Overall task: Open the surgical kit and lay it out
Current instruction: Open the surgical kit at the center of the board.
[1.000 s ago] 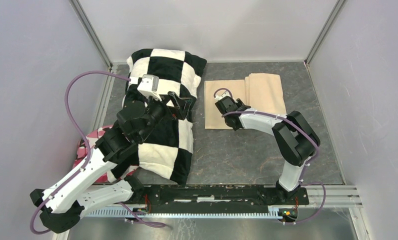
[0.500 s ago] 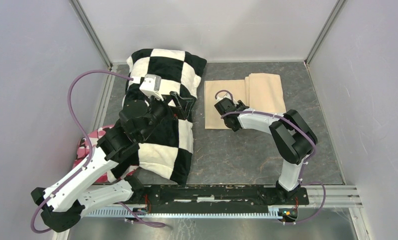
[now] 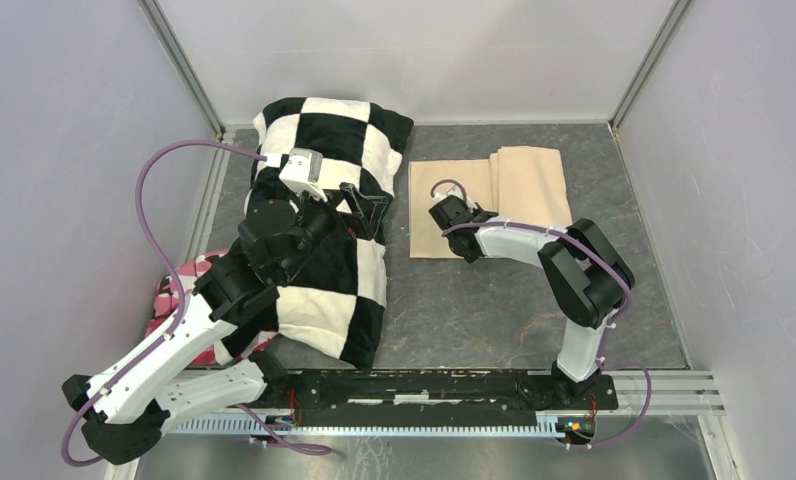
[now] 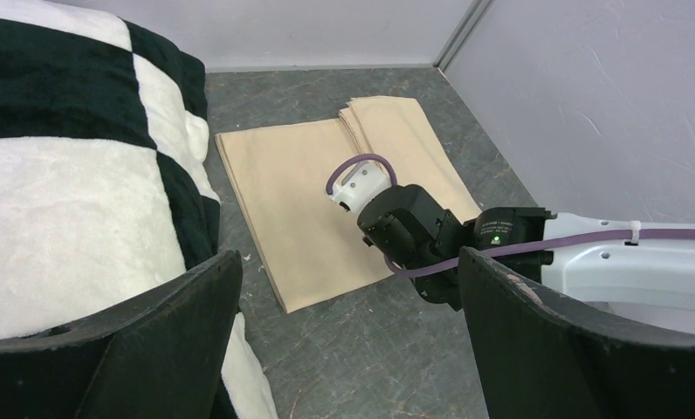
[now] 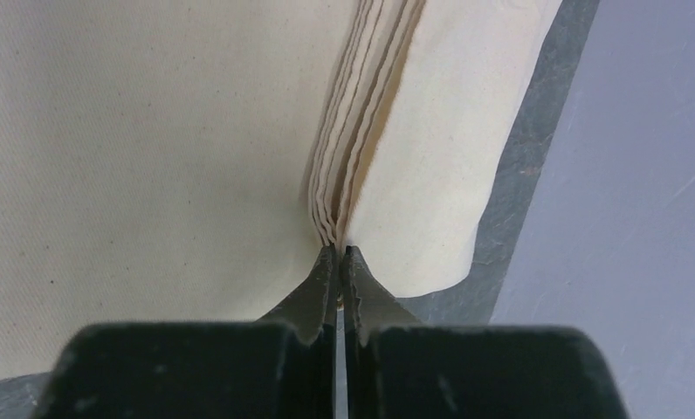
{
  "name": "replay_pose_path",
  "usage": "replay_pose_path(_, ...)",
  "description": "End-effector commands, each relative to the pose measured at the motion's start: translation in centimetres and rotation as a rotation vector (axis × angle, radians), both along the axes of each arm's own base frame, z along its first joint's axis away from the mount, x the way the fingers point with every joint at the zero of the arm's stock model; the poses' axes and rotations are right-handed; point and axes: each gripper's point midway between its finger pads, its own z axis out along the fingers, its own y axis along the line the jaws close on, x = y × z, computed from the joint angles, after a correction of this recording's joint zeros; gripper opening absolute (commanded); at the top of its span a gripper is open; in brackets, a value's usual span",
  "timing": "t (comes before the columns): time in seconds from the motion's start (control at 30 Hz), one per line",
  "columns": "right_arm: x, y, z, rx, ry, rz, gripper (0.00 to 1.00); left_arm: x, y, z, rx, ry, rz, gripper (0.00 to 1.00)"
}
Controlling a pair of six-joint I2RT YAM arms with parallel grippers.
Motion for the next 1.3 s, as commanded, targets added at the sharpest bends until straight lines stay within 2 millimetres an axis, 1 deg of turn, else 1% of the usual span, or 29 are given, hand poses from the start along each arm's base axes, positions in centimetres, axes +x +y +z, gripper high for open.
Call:
replay_pose_path(0.0,1.3,-0.5,4.1,0.15,-0.136,-0.045,0.0,-0.2,-0.3,1.2,-0.061,-0.01,-0.01,0.99)
replay_pose_path(0.07,1.8,-1.7,5.2,0.293,-0.173,-0.064,0.0,-0.2,-0.4,1.2,-0.059,-0.01,-0.013,0.99)
replay_pose_path(0.1,2.3,-2.9,5.4,0.387,-0.184,-0.081,0.0,-0.2,-0.4,1.1,-0.058,-0.009,-0.015,0.99)
replay_pose_path(0.17,3.0,-5.4,7.2,0.588,-0.267,-0.127,0.0,-0.3,-0.4,1.1,-0.059,-0.009,-0.015,0.99)
replay_pose_path(0.23,3.3,-8.9,8.3,0.726,-0.347,-0.195,0.0,-0.2,-0.5,0.9,-0.06,-0.006,-0.016,0.99)
replay_pose_path(0.3,3.4,-12.6,9.0,0.812,-0.419,-0.274,0.0,-0.1,-0.7,0.7,-0.065,-0.003,-0.021,0.99)
replay_pose_path(0.37,2.9,-17.6,8.9,0.851,-0.499,-0.409,0.0,-0.2,-1.1,0.6,-0.069,-0.001,-0.038,0.99)
replay_pose_path(0.47,2.0,-23.2,7.6,0.877,-0.573,-0.545,0.0,-0.2,-1.6,0.7,-0.068,0.003,-0.055,0.99)
replay_pose_path(0.53,1.2,-27.2,6.9,0.843,-0.614,-0.648,0.0,-0.3,-1.7,0.9,-0.07,0.0,-0.063,0.99)
replay_pose_path(0.57,0.8,-28.8,6.5,0.808,-0.613,-0.688,0.0,-0.3,-1.7,1.0,-0.066,0.0,-0.067,0.99)
replay_pose_path(0.6,0.7,-30.2,6.2,0.76,-0.602,-0.72,0.07,-0.4,-1.7,1.3,-0.062,-0.003,-0.069,0.99)
replay_pose_path(0.63,0.3,-31.5,6.4,0.696,-0.588,-0.769,0.26,-0.4,-1.6,1.4,-0.056,-0.005,-0.07,0.99)
replay_pose_path(0.67,-0.3,-32.8,6.1,0.628,-0.558,-0.838,0.46,-0.4,-1.6,1.3,-0.048,-0.004,-0.069,0.99)
replay_pose_path(0.7,-0.3,-33.4,6.5,0.592,-0.531,-0.865,0.5,-0.4,-1.5,1.3,-0.043,-0.005,-0.068,0.99)
replay_pose_path(0.73,-0.6,-34.0,6.9,0.542,-0.514,-0.898,0.52,-0.3,-1.5,1.4,-0.04,-0.006,-0.067,0.99)
replay_pose_path(0.8,-1.2,-34.2,8.5,0.444,-0.504,-0.93,0.61,-0.3,-1.7,1.3,-0.035,-0.004,-0.071,0.99)
replay_pose_path(0.83,-1.4,-33.7,9.6,0.395,-0.511,-0.927,0.64,-0.2,-1.8,1.2,-0.034,-0.001,-0.073,0.99)
replay_pose_path(0.87,-1.2,-32.6,10.4,0.38,-0.519,-0.899,0.67,-0.1,-1.9,1.0,-0.032,0.003,-0.075,0.99)
replay_pose_path(0.9,-0.4,-31.0,10.5,0.41,-0.52,-0.84,0.69,-0.1,-2.1,0.9,-0.034,0.007,-0.078,0.99)
replay_pose_path(0.93,0.8,-28.6,10.6,0.476,-0.514,-0.738,0.71,0.0,-2.3,0.7,-0.037,0.01,-0.079,0.99)
replay_pose_path(0.97,2.1,-26.1,9.9,0.573,-0.495,-0.636,0.74,0.0,-2.5,0.5,-0.044,0.013,-0.085,0.99)
replay_pose_path(1.0,3.3,-23.1,9.2,0.706,-0.466,-0.528,0.75,0.1,-2.7,0.3,-0.05,0.017,-0.088,0.99)
replay_pose_path(1.07,4.6,-18.6,7.8,0.916,-0.413,-0.368,0.75,0.0,-3.2,-0.1,-0.061,0.03,-0.103,0.99)
replay_pose_path(1.13,5.1,-15.2,7.1,1.048,-0.382,-0.261,0.75,-0.1,-3.8,-0.4,-0.062,0.044,-0.132,0.99)
replay_pose_path(1.2,6.0,-11.5,7.0,1.144,-0.341,-0.16,0.76,-0.3,-4.4,-1.0,-0.041,0.068,-0.158,1.0)
replay_pose_path(1.27,6.8,-9.2,6.8,1.139,-0.315,-0.13,0.76,-0.2,-4.6,-1.9,-0.015,0.093,-0.164,1.0)
